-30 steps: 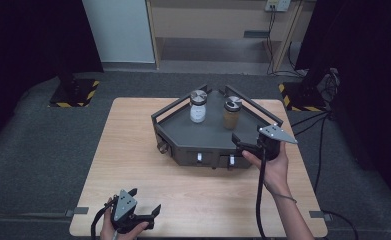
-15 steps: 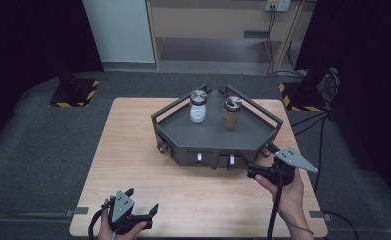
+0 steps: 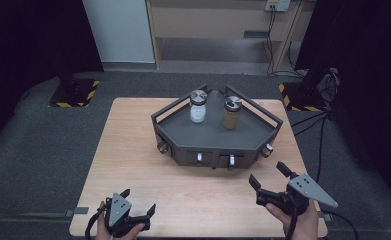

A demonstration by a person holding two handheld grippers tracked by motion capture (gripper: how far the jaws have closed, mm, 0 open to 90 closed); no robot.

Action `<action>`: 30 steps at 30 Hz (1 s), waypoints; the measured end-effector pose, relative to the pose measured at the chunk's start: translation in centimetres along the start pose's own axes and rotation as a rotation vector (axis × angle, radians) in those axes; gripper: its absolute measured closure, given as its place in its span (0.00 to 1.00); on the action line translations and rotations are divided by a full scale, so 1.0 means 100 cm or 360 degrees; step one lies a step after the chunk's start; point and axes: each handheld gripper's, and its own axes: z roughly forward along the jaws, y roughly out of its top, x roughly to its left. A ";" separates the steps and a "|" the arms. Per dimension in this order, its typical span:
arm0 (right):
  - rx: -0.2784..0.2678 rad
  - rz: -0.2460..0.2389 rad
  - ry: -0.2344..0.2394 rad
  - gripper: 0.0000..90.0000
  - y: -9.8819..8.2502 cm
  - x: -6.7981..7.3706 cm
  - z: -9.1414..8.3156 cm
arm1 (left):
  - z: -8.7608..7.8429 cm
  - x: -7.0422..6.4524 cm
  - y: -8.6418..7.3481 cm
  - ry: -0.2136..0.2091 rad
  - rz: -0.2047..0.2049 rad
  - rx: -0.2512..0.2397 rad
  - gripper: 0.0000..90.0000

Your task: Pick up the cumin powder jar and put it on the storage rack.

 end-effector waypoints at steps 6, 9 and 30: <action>0.0008 -0.0006 -0.0005 0.02 -0.007 0.006 -0.015 | 0.001 0.000 0.000 0.0024 0.0017 0.0011 0.01; -0.0002 -0.0005 -0.0016 0.02 -0.009 0.009 -0.021 | 0.000 0.000 -0.001 0.0038 0.0013 0.0002 0.01; 0.0392 0.0072 -0.0177 0.05 -0.088 0.021 -0.084 | -0.034 0.002 -0.006 -0.0035 0.0020 -0.0042 0.01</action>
